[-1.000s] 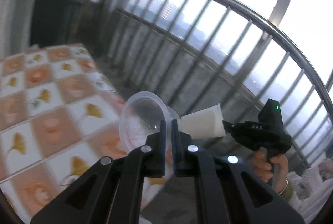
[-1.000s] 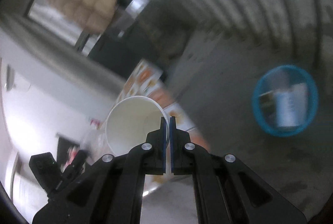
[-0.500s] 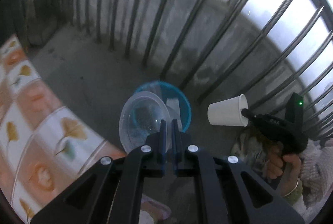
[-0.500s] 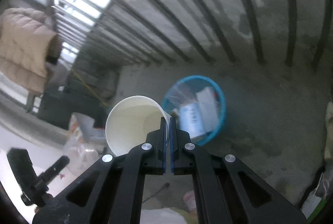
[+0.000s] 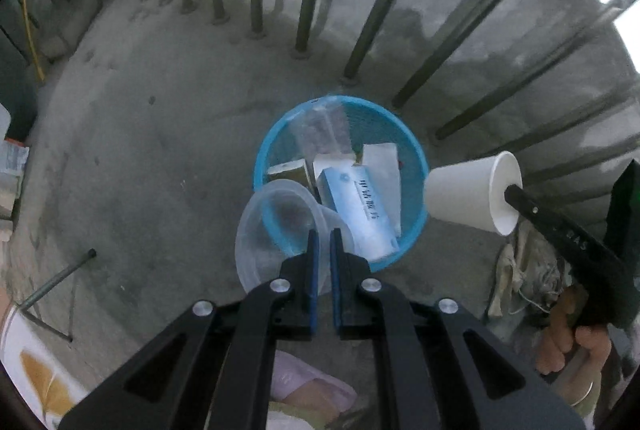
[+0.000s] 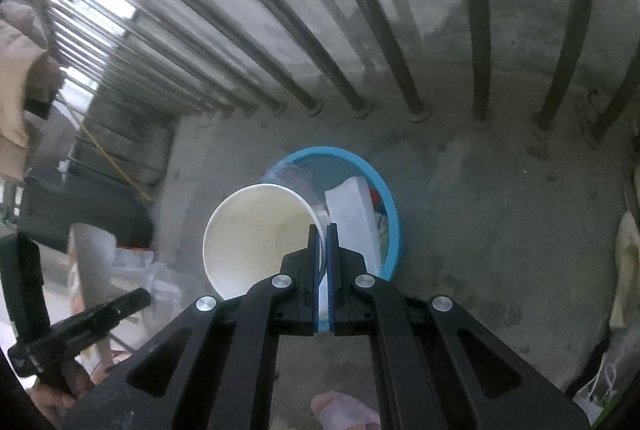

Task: Collect trash
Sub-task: 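Carry both cups to the blue wastebasket and release them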

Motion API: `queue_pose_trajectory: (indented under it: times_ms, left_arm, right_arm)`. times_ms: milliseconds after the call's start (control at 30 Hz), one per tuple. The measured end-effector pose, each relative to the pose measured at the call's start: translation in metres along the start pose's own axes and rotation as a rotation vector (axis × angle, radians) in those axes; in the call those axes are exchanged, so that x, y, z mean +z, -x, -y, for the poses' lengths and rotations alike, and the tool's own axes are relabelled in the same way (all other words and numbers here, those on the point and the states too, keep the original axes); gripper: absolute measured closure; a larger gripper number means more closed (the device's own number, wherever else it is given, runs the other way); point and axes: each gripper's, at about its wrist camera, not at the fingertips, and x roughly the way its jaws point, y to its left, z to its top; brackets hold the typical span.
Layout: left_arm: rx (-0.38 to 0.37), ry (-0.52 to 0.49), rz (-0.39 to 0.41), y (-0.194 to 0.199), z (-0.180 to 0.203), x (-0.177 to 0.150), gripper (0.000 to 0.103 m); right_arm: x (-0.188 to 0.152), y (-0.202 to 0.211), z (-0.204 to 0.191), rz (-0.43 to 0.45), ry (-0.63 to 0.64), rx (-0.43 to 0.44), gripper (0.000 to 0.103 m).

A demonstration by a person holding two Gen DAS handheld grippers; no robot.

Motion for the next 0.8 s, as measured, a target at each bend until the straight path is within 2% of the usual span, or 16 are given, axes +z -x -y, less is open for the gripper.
queue_pose_trajectory:
  times_ms: [67, 100, 133, 167, 200, 300, 567, 700, 800]
  left_arm:
    - [0.016, 0.012, -0.018, -0.016, 0.000, 0.005, 0.084]
    - [0.032, 0.022, -0.024, -0.024, -0.002, 0.008, 0.057]
    - [0.054, 0.035, -0.029, -0.030, -0.003, 0.011, 0.039]
    - [0.062, 0.046, -0.023, -0.032, -0.006, 0.010, 0.038]
    - [0.057, 0.057, -0.016, -0.033, -0.007, 0.010, 0.038]
    - [0.002, 0.085, -0.017, -0.027, -0.013, 0.011, 0.037]
    - [-0.044, 0.092, 0.085, 0.012, -0.017, 0.009, 0.033]
    - [-0.053, 0.094, 0.112, 0.040, -0.016, -0.001, 0.032]
    - [-0.050, 0.075, 0.163, 0.071, -0.015, -0.013, 0.032]
  right_arm:
    - [0.004, -0.017, 0.000, -0.009, -0.019, -0.001, 0.096]
    - [0.006, -0.026, -0.001, -0.016, -0.015, -0.011, 0.090]
    - [0.009, -0.041, 0.000, -0.045, -0.007, -0.049, 0.082]
    - [0.008, -0.052, 0.002, -0.071, -0.013, -0.068, 0.062]
    - [0.008, -0.057, 0.004, -0.085, -0.021, -0.076, 0.055]
    - [0.005, -0.070, 0.012, -0.128, -0.048, -0.102, 0.056]
    - [-0.005, -0.031, 0.027, -0.069, -0.070, -0.054, 0.052]
    - [-0.007, -0.009, 0.019, -0.032, -0.029, -0.028, 0.045]
    - [-0.016, 0.020, 0.002, 0.003, 0.060, -0.011, 0.038]
